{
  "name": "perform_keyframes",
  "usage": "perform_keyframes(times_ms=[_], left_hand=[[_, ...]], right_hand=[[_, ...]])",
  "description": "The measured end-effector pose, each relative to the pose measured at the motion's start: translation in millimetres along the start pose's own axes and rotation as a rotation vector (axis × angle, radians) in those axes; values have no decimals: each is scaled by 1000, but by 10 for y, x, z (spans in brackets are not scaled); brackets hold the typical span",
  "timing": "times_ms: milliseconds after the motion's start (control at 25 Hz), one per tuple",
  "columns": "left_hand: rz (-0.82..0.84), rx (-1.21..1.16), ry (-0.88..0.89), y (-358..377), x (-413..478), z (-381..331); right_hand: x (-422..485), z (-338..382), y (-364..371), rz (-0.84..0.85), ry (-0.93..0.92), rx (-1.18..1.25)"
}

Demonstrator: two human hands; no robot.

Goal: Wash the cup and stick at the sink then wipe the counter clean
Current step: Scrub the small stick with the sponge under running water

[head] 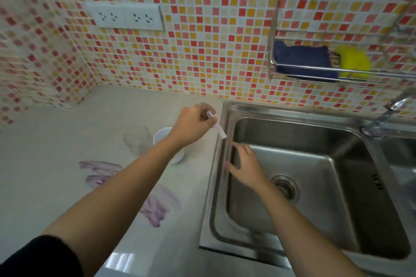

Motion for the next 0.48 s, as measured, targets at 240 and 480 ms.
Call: perform_keyframes(times_ms=[240,480], left_hand=[[75,250,46,-471,95,1031],[150,338,161,-233,144,1479]], right_hand=[[431,505,912,45,-3,57],[579,575,1328,53,58,160]])
Point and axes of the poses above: each hand's wrist, its own x-axis towards the middle knuckle, its own y-axis out of the palm, z = x × y, the point moved 3 cm from there along x, towards the middle knuckle, and after that the axes turned 15 degrees about x, right-handed, at the moved point
